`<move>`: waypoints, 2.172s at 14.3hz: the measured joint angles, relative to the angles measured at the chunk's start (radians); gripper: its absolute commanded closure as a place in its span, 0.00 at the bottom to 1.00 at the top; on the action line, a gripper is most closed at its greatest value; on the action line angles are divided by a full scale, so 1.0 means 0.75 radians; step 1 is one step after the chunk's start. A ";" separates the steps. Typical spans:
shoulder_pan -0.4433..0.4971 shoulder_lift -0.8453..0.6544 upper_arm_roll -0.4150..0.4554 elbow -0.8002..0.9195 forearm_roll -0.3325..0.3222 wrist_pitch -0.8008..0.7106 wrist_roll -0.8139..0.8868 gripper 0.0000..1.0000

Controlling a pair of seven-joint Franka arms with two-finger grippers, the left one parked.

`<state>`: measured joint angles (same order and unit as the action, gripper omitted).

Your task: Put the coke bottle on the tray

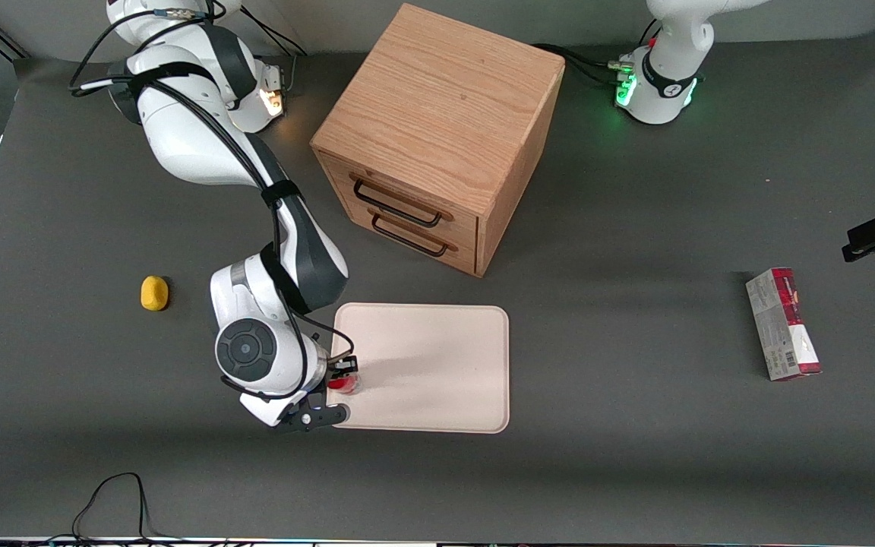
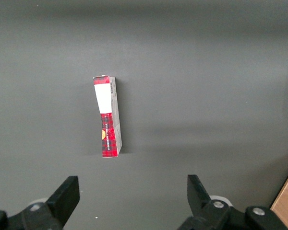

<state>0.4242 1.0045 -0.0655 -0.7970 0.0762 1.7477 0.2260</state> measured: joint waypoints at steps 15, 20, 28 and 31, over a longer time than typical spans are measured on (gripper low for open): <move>-0.024 -0.369 -0.041 0.042 -0.016 -0.546 0.000 0.00; -0.099 -0.686 -0.078 -0.323 -0.018 -0.477 0.000 0.00; -0.536 -1.244 0.123 -1.009 -0.020 -0.249 -0.105 0.00; -0.581 -1.327 0.108 -1.079 -0.020 -0.237 -0.154 0.00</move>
<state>-0.0112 0.0090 0.0155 -1.6062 0.0615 1.5697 0.1102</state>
